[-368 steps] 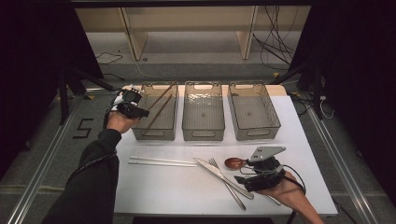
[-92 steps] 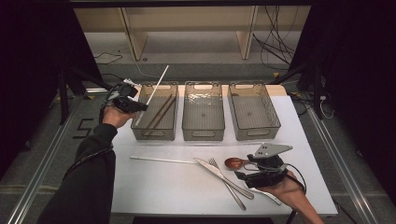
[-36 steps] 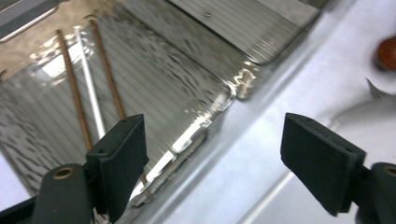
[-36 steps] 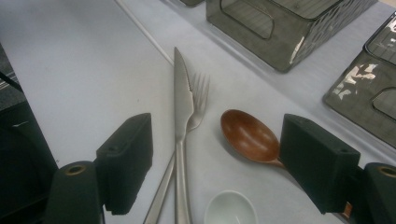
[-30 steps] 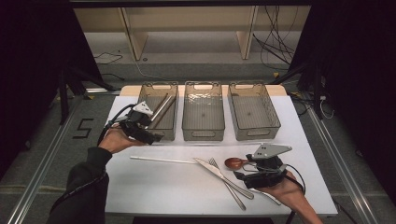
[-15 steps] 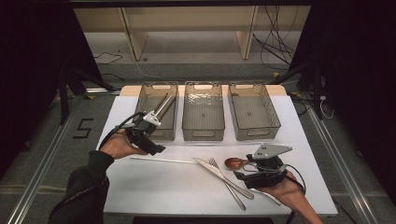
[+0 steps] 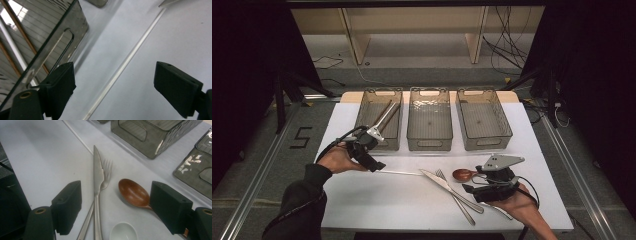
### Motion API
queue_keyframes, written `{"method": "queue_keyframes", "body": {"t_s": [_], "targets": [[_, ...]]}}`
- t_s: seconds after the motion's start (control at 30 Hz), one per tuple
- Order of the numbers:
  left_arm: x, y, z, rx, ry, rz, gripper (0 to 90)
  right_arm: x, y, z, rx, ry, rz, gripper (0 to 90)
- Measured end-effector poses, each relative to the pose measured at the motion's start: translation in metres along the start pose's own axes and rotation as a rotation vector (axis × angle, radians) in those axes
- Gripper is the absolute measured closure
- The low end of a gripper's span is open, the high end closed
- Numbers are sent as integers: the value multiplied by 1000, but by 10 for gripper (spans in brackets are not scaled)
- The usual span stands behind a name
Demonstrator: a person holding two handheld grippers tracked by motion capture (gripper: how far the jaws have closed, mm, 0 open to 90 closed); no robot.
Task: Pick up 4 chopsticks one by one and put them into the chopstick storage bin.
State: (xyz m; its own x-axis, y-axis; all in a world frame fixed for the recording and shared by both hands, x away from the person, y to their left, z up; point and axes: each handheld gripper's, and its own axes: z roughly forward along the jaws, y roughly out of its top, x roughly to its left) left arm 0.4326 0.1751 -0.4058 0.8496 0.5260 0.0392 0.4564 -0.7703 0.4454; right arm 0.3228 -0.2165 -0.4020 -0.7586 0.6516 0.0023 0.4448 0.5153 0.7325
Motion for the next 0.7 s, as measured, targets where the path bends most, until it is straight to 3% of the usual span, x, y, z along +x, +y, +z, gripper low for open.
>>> {"method": "queue_keyframes", "body": {"t_s": [0.47,0.7], "targets": [[0,-6,14,102,13,34,188,0,0,1,6,1,-2,269],[2,-10,24,125,4,54,270,0,0,1,7,0,-5,270]]}}
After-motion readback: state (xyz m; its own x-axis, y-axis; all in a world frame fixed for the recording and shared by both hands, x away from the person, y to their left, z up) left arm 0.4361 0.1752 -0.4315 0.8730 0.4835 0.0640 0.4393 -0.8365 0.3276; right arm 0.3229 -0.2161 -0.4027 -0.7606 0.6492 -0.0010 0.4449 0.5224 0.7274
